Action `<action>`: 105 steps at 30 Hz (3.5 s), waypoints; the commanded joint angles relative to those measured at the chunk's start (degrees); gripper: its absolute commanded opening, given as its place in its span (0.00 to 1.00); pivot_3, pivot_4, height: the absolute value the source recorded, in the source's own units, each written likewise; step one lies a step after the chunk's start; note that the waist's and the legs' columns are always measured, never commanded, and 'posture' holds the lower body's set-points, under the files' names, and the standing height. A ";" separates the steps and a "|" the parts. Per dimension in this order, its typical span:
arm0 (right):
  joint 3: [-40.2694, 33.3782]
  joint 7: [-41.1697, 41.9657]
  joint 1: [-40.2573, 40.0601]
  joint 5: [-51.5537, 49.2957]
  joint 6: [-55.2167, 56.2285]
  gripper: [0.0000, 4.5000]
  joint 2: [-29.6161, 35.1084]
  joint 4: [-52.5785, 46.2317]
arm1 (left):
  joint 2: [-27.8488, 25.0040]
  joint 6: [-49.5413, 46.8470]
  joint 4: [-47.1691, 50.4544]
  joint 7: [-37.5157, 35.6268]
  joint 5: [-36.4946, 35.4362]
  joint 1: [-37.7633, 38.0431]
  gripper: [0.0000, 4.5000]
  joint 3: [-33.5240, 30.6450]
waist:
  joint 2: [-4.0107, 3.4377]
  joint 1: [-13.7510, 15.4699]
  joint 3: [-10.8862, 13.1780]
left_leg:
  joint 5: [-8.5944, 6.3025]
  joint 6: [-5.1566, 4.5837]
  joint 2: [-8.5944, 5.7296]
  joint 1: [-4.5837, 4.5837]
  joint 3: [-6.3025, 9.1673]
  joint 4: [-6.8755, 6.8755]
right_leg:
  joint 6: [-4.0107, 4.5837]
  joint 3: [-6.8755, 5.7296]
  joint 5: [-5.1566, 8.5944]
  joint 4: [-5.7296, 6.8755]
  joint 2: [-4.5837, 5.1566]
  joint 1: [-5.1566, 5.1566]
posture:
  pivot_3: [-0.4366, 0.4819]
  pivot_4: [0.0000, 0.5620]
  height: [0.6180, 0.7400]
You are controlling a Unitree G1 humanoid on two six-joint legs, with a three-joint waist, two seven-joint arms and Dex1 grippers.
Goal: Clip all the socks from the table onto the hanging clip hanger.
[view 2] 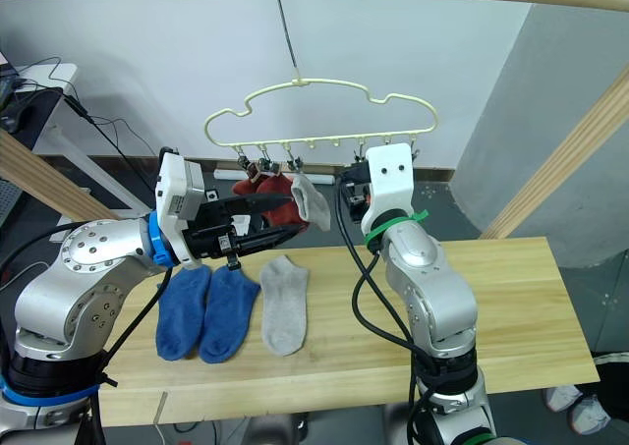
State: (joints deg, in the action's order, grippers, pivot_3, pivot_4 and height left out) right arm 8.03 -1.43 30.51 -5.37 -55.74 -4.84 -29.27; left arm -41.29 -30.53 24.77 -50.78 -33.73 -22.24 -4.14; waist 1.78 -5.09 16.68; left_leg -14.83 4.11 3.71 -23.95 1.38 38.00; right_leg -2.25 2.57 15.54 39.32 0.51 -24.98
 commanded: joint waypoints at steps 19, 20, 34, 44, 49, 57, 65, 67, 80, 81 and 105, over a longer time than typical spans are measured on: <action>-0.15 1.06 3.30 -0.96 5.52 0.68 -1.62 0.57 | 0.05 0.82 1.44 0.00 0.12 -0.57 0.54 0.13 | 0.01 -0.02 -0.01 | 0.01 0.00 0.00 0.01 -0.01 0.04 | 0.00 0.01 0.00 0.17 0.00 -0.06 | 0.32 0.46 1.00; -0.24 1.09 3.41 -1.02 5.82 0.68 -1.71 0.86 | 0.06 0.80 1.47 0.03 0.10 -0.56 0.54 0.12 | 0.01 -0.02 -0.01 | 0.01 0.00 0.00 0.01 -0.01 0.04 | 0.00 0.01 0.00 0.17 0.00 -0.06 | 0.32 0.46 1.00; -0.34 2.31 5.44 -0.81 11.69 0.68 -2.17 6.95 | -0.12 0.45 1.96 0.49 0.09 -0.18 0.54 -0.08 | 0.01 0.03 -0.01 | 0.01 0.00 0.00 0.00 -0.02 0.05 | 0.00 0.01 0.00 0.21 0.00 -0.08 | 0.34 0.46 1.00; -0.46 2.46 5.41 -0.57 12.81 0.68 -2.13 7.56 | -0.02 0.40 2.24 0.64 -0.06 0.07 0.54 -0.11 | 0.01 0.04 -0.01 | 0.02 0.00 0.00 0.01 -0.01 0.05 | 0.00 0.01 0.00 0.24 0.00 -0.09 | 0.34 0.46 1.00; -0.73 2.13 5.30 -0.43 13.24 0.49 -2.16 7.76 | 0.00 0.31 2.49 0.85 -0.14 0.21 0.54 -0.07 | 0.01 0.05 -0.01 | 0.02 0.00 0.00 0.01 -0.01 0.05 | 0.00 0.01 0.00 0.25 0.00 -0.09 | 0.34 0.46 1.00; -1.38 1.74 5.42 -0.26 13.58 0.02 -2.00 7.90 | 0.65 -0.65 3.68 3.07 -0.80 1.73 0.54 -0.69 | 0.01 0.05 -0.01 | 0.02 0.00 0.00 0.01 -0.01 0.06 | 0.00 0.01 0.00 0.25 0.00 -0.09 | 0.34 0.46 1.00; -1.62 1.88 5.42 -0.30 13.79 0.02 -1.75 8.10 | 3.51 -6.70 8.38 11.50 -3.85 11.44 0.54 -3.78 | 0.00 -0.17 -0.02 | 0.02 -0.01 0.00 0.03 -0.02 0.05 | 0.00 0.05 0.00 0.27 0.01 -0.10 | 0.34 0.46 1.00; -1.66 1.89 5.46 -0.32 13.91 0.02 -1.70 8.26 | 4.34 -7.26 8.85 13.73 -3.05 14.87 0.54 -4.16 | 0.00 -0.09 -0.02 | 0.02 -0.01 0.01 0.03 0.00 0.05 | 0.00 0.04 0.00 0.27 0.01 -0.11 | 0.34 0.46 1.00; -1.09 3.07 5.29 -0.87 12.35 0.02 -1.35 7.65 | 23.03 -0.47 -3.25 36.42 16.15 26.34 1.00 3.59 | 0.02 0.18 -0.05 | 0.16 -0.21 -0.07 0.08 -0.02 0.08 | 0.15 -0.04 -0.09 0.55 0.12 -0.11 | 0.34 0.49 1.00; -1.07 3.11 5.32 -0.89 12.15 0.02 -1.33 7.56 | 23.41 -0.06 -5.74 36.88 16.70 24.61 1.00 3.01 | 0.02 0.16 -0.05 | 0.18 -0.25 -0.06 0.08 -0.02 0.09 | 0.19 -0.04 -0.11 0.56 0.10 -0.11 | 0.33 0.49 1.00; -0.53 3.19 4.61 -1.26 10.33 0.02 -1.46 6.53 | 28.14 -7.83 -20.95 41.95 23.58 12.92 0.92 4.28 | 0.03 -0.17 -0.06 | 0.29 -0.42 -0.01 0.09 0.03 0.02 | 0.29 -0.05 -0.19 0.59 -0.01 -0.15 | 0.30 0.48 1.00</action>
State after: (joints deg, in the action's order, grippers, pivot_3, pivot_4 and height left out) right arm 6.99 1.39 34.93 -5.84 -45.68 -5.73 -19.85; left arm -13.37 -37.63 3.27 -9.37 -10.97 -9.27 -0.24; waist 1.82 -5.26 16.62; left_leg -14.53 3.69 3.70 -23.87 1.40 38.03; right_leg -1.96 2.51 15.35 39.90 0.50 -25.12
